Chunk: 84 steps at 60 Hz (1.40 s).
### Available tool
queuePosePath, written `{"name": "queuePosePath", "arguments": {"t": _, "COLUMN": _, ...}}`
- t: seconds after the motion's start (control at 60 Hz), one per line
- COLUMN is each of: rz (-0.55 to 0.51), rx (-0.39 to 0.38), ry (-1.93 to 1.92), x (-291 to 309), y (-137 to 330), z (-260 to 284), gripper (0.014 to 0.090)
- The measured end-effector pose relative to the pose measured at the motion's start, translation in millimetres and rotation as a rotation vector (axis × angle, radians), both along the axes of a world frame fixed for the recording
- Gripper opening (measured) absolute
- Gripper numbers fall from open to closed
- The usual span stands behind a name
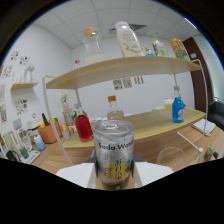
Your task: Make me a cup of Mojito.
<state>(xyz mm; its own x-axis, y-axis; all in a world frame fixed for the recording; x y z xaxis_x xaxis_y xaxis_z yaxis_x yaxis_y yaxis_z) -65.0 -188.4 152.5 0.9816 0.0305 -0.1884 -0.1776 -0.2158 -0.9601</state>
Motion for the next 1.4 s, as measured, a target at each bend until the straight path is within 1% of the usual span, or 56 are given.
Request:
{"name": "queuePosePath", "arguments": {"t": 0.117, "rz": 0.006, "rx": -0.057, "ry": -0.043, "x": -3, "y": 3, "z": -41, "gripper": 0.0510}}
{"name": "queuePosePath", "arguments": {"t": 0.267, "rz": 0.026, "rx": -0.092, "ry": -0.090, "x": -6, "y": 3, "z": -71, "gripper": 0.0510}}
{"name": "queuePosePath", "arguments": {"t": 0.383, "rz": 0.038, "rx": -0.096, "ry": -0.132, "x": -11, "y": 2, "z": -81, "gripper": 0.0514}}
{"name": "queuePosePath", "arguments": {"t": 0.483, "rz": 0.046, "rx": -0.073, "ry": -0.153, "x": -14, "y": -1, "z": -81, "gripper": 0.0518}}
{"name": "queuePosePath", "arguments": {"t": 0.567, "rz": 0.045, "rx": -0.075, "ry": -0.184, "x": -15, "y": -4, "z": -81, "gripper": 0.0527}}
{"name": "queuePosePath", "arguments": {"t": 0.7, "rz": 0.025, "rx": -0.096, "ry": -0.173, "x": -14, "y": -9, "z": -84, "gripper": 0.0535}}
{"name": "queuePosePath", "arguments": {"t": 0.767, "rz": 0.032, "rx": -0.126, "ry": -0.188, "x": -13, "y": -13, "z": -87, "gripper": 0.0540}}
{"name": "queuePosePath", "arguments": {"t": 0.783, "rz": 0.034, "rx": -0.133, "ry": -0.195, "x": -13, "y": -15, "z": -86, "gripper": 0.0547}}
{"name": "queuePosePath", "arguments": {"t": 0.817, "rz": 0.040, "rx": -0.136, "ry": -0.209, "x": -13, "y": -17, "z": -83, "gripper": 0.0584}}
{"name": "queuePosePath", "arguments": {"t": 0.833, "rz": 0.042, "rx": -0.137, "ry": -0.215, "x": -13, "y": -18, "z": -80, "gripper": 0.0616}}
{"name": "queuePosePath", "arguments": {"t": 0.867, "rz": 0.038, "rx": -0.148, "ry": -0.227, "x": -12, "y": -22, "z": -76, "gripper": 0.0713}}
{"name": "queuePosePath", "arguments": {"t": 0.883, "rz": 0.038, "rx": -0.157, "ry": -0.231, "x": -13, "y": -24, "z": -74, "gripper": 0.0749}}
{"name": "queuePosePath", "arguments": {"t": 0.917, "rz": 0.043, "rx": -0.170, "ry": -0.233, "x": -15, "y": -29, "z": -68, "gripper": 0.0806}}
{"name": "queuePosePath", "arguments": {"t": 0.95, "rz": 0.047, "rx": -0.179, "ry": -0.229, "x": -15, "y": -34, "z": -61, "gripper": 0.0846}}
{"name": "queuePosePath", "arguments": {"t": 1.017, "rz": 0.047, "rx": -0.194, "ry": -0.214, "x": -19, "y": -48, "z": -44, "gripper": 0.0862}}
{"name": "queuePosePath", "arguments": {"t": 1.117, "rz": 0.042, "rx": -0.206, "ry": -0.208, "x": -21, "y": -72, "z": -16, "gripper": 0.0858}}
{"name": "queuePosePath", "arguments": {"t": 1.2, "rz": 0.034, "rx": -0.231, "ry": -0.219, "x": -15, "y": -93, "z": -2, "gripper": 0.0857}}
{"name": "queuePosePath", "arguments": {"t": 1.4, "rz": 0.004, "rx": -0.290, "ry": -0.269, "x": 21, "y": -131, "z": 8, "gripper": 0.0857}}
